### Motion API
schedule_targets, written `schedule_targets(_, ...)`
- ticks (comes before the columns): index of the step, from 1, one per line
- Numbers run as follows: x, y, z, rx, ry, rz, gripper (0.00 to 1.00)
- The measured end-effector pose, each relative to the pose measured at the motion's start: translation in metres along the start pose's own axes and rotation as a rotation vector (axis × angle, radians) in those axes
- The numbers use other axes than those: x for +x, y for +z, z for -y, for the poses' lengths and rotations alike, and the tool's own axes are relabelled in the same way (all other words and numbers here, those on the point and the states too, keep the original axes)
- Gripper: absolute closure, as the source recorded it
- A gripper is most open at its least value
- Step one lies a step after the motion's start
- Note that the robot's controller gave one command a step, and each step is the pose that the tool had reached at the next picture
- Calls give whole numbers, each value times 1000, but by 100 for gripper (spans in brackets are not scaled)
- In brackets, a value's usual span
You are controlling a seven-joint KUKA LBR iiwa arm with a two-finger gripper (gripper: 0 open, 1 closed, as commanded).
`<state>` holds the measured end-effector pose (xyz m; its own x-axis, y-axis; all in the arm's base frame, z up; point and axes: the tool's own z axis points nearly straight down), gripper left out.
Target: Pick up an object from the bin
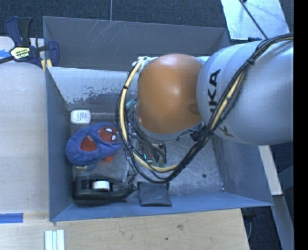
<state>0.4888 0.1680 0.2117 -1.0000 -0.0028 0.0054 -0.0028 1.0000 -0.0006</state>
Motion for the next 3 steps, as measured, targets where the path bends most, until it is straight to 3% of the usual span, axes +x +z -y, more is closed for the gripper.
schedule_targets(1, -64, 141, 6, -2, -67, 16, 0)
schedule_targets(2, -66, 136, 7, -2, -64, 24, 100)
schedule_targets(3, -63, -10, 9, -2, -51, 16, 100)
